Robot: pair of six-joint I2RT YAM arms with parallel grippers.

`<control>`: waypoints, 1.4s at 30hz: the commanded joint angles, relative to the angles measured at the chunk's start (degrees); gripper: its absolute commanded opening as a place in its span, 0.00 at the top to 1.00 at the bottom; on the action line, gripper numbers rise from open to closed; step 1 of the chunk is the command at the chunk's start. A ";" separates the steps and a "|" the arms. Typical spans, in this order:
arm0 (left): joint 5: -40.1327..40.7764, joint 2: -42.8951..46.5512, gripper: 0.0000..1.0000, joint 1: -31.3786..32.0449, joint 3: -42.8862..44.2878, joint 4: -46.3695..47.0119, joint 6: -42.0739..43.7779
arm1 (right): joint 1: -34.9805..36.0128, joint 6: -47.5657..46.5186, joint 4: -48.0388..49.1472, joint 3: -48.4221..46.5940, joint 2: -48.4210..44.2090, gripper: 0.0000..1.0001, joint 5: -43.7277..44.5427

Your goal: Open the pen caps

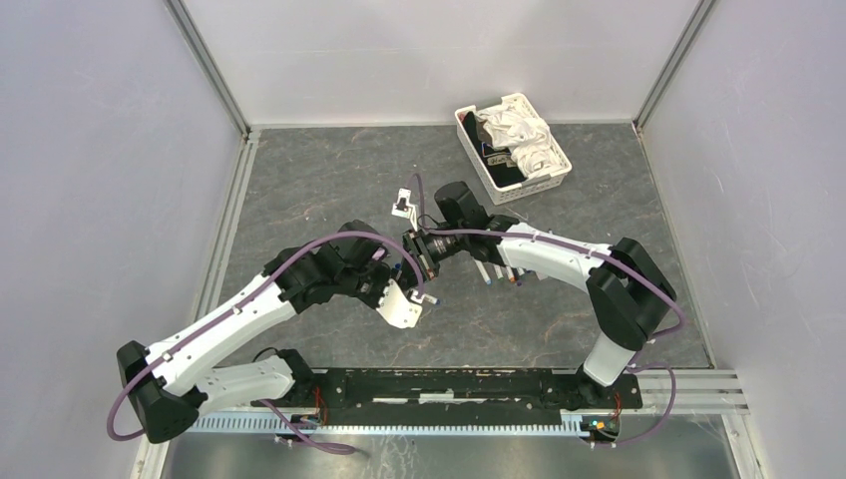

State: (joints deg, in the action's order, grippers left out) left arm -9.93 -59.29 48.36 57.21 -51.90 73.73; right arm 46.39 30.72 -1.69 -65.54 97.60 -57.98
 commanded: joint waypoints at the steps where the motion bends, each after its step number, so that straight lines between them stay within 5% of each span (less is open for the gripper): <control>1: -0.07 0.26 0.49 -0.02 2.11 1.38 0.20 | 0.39 -0.69 -0.78 -2.49 0.13 1.00 -2.00; 4: -2.63 0.60 0.27 0.06 2.10 1.90 -0.57 | 0.82 2.39 4.33 -2.58 0.31 1.00 -3.66; 6: -3.59 0.40 0.27 0.15 2.14 2.03 -0.83 | 1.36 5.17 9.06 -2.17 0.31 1.00 -4.82; 10: -6.00 -1.19 0.46 0.16 4.07 0.89 -2.89 | 2.40 10.76 17.87 -0.95 0.29 1.00 -6.61; 14: -7.91 -1.71 0.75 0.16 5.70 0.31 -3.45 | 2.82 11.91 19.81 -0.97 0.63 0.99 -7.26; 17: -8.34 -1.54 0.97 0.16 5.89 0.35 -2.81 | 2.82 11.80 19.11 -1.00 1.03 0.84 -7.03; 22: -7.45 -0.94 0.98 0.16 5.24 -0.89 -0.65 | 2.86 3.30 6.74 -3.48 2.51 0.67 -6.29; 25: -7.38 -0.40 0.98 0.16 4.48 -0.92 0.59 | 3.08 1.13 2.25 -6.10 4.43 0.72 -5.17; 31: -8.16 -1.15 0.98 0.24 5.89 -0.88 0.08 | 3.18 2.28 2.94 -10.24 7.34 1.00 -1.95; 42: -7.05 -2.94 0.98 1.18 7.29 -1.54 2.08 | 3.12 4.16 5.96 -22.92 19.09 1.00 5.59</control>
State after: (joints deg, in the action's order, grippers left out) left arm -5.45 -60.18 45.47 61.41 -60.77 71.26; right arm 48.97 33.10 -0.54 -79.66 110.04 -70.96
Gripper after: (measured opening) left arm 0.205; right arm 0.114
